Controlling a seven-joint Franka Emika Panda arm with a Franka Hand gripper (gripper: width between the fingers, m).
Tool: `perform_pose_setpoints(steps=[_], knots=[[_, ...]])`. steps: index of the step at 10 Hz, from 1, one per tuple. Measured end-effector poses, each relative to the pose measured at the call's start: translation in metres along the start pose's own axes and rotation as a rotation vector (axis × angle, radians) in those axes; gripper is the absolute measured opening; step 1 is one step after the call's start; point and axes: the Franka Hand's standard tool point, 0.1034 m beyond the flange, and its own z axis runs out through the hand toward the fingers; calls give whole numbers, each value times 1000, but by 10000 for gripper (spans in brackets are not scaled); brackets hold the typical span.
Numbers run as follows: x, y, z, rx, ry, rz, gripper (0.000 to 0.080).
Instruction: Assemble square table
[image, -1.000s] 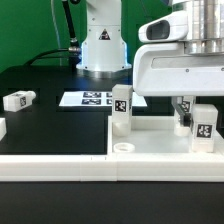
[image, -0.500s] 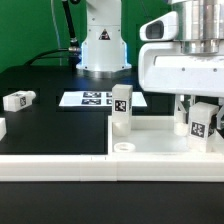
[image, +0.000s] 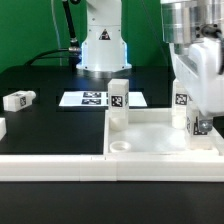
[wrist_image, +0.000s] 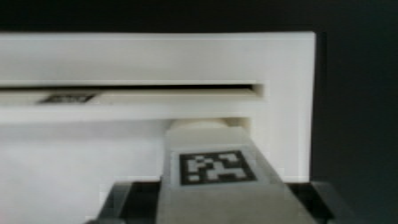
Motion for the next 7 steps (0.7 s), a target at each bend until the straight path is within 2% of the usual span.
perform_pose_setpoints(steps=[3,6,7], knots=[[-2,6,5,5,13,187,290],[0,5,5,10,31,202,290],[-2,6,-1,14,26,157,468]])
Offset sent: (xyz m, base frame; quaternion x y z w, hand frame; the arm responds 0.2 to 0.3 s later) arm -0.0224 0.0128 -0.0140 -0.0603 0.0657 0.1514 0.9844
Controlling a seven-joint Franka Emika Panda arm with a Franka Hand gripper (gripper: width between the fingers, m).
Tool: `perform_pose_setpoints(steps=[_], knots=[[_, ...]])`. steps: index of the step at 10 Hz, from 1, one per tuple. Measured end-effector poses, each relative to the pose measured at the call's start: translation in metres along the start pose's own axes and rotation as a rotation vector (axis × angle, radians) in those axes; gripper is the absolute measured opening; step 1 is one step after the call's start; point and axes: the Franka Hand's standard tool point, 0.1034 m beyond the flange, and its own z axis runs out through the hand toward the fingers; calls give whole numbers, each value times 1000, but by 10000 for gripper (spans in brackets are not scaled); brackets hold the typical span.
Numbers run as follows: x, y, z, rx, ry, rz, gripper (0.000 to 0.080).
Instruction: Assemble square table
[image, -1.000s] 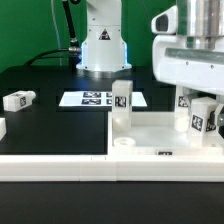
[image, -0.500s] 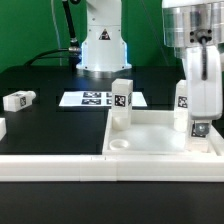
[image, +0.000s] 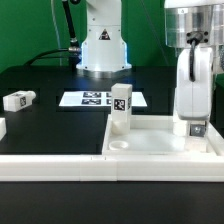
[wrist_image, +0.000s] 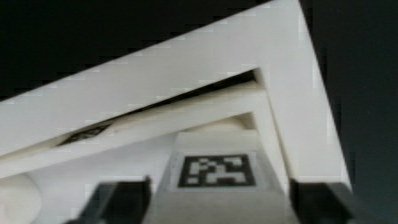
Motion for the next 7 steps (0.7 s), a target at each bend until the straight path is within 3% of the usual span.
perform_pose_setpoints(steps=[1,2,4,7], knots=[[3,4,-11,3,-7,-50,468],[6,7,-24,5,-15,-93,605],[9,6,-49,12,-31,-147,640],[9,6,-46,11,-29,-146,648]])
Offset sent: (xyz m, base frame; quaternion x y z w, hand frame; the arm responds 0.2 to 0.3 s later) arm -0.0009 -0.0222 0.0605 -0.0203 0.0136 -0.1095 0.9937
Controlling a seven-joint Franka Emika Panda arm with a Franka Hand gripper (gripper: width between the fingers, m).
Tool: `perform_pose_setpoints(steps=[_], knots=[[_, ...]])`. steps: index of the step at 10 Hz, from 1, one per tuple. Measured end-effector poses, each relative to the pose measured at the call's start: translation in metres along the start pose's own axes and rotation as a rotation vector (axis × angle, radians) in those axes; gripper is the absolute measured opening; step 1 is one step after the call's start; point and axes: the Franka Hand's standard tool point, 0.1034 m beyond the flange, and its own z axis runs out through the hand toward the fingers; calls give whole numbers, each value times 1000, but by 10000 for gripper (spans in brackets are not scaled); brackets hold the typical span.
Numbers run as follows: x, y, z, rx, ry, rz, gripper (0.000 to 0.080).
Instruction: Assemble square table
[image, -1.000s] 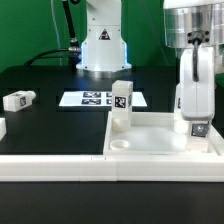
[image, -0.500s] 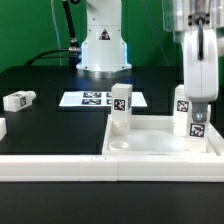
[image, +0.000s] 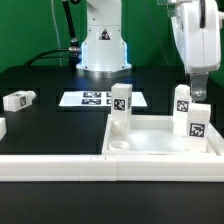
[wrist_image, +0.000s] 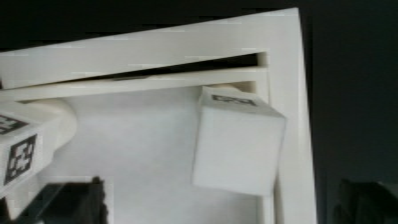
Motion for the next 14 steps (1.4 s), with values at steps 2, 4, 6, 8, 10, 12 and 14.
perform_pose_setpoints(steps=[2,4,6,8,10,12,14], knots=[[0,0,0,-1,0,0,648],[1,0,0,-1,1,-4,648],[44,25,-27,78,-1,-233,648],[90,48,-47,77,7,-417,648],[95,40,-56,97,19,-550,648],[96,40,-55,94,27,-696,648],[104,42,-53,104,39,-868,648]])
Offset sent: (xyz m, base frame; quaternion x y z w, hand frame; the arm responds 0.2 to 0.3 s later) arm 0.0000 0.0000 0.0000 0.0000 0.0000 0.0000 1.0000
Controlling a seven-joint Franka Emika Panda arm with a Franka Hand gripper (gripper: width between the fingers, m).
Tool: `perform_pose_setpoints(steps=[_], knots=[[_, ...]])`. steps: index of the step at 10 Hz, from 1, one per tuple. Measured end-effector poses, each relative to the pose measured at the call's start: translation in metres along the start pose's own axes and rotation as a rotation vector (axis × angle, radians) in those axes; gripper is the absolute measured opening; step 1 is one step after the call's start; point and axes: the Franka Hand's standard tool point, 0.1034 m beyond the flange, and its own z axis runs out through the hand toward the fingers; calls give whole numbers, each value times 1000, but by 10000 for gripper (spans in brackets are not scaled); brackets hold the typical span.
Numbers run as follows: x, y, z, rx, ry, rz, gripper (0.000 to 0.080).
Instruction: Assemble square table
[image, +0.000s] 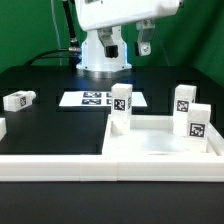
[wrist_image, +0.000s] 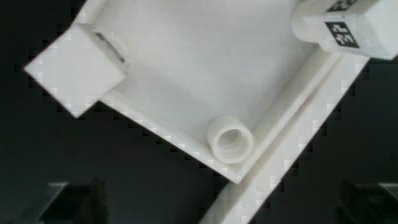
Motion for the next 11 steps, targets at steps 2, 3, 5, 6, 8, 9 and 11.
perform_pose_setpoints(steps=[2,3,5,6,8,9,11], knots=[[10,59,11,-10,-19,-209,648],[20,87,14,-25,-28,-322,648],[42,134,20,-47,-43,-485,648],[51,145,20,-50,-41,-513,648],[44,140,22,-47,-76,-499,648],[45,142,21,-47,-75,-497,648],[44,172,27,-59,-273,-502,648]])
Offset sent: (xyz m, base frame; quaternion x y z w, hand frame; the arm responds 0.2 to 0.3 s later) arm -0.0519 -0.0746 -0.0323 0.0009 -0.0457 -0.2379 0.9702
